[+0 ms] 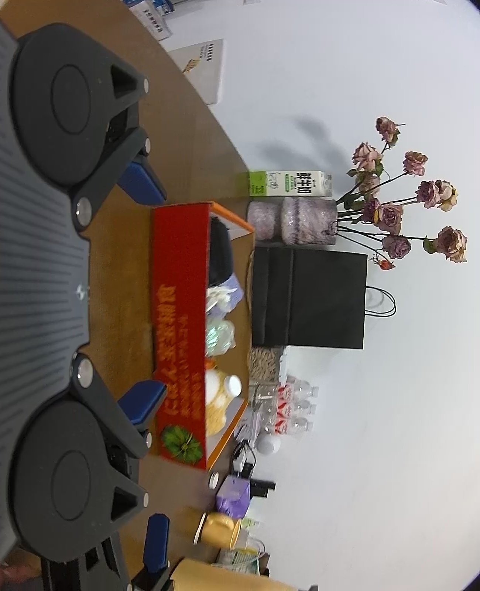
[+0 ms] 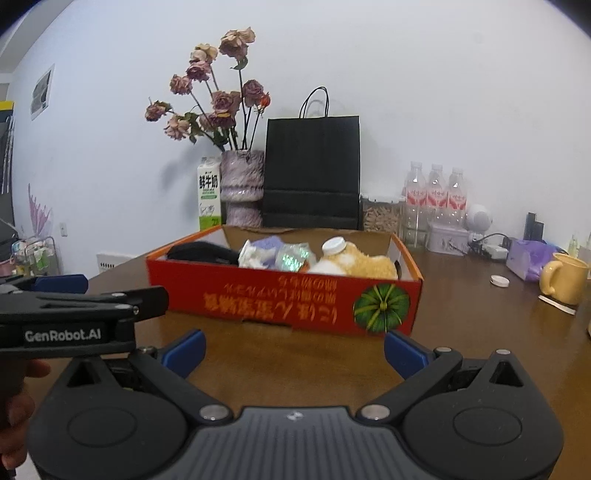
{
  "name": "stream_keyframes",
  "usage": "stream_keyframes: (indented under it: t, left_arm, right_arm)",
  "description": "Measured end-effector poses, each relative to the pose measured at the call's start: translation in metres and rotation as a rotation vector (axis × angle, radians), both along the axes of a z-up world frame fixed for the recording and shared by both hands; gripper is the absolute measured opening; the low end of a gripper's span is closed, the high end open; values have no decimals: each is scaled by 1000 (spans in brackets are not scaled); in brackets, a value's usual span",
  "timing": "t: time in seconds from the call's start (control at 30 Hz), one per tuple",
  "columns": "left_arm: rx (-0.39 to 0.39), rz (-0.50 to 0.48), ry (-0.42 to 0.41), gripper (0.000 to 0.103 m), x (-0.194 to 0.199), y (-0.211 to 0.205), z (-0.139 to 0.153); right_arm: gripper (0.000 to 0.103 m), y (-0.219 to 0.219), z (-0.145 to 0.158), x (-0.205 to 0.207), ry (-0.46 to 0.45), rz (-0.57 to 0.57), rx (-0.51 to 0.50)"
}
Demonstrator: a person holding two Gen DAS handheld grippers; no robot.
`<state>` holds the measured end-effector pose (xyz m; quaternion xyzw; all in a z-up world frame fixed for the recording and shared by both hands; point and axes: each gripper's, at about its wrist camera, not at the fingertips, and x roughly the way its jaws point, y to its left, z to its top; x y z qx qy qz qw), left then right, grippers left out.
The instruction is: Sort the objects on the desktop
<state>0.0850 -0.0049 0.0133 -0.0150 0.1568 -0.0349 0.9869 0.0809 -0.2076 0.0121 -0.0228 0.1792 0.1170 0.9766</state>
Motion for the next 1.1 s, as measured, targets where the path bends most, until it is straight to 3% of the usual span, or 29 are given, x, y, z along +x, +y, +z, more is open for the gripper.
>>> stream_keyframes:
  t: [0.37,1.1]
  left_arm:
    - [13,-45,12,103,-53,-5,5]
    - [8,-52,42,103,-56,-3,2]
  right_arm:
    - [103,6,5,-58,41,5,-18]
    - [103,6,4,-57,75,3,-21]
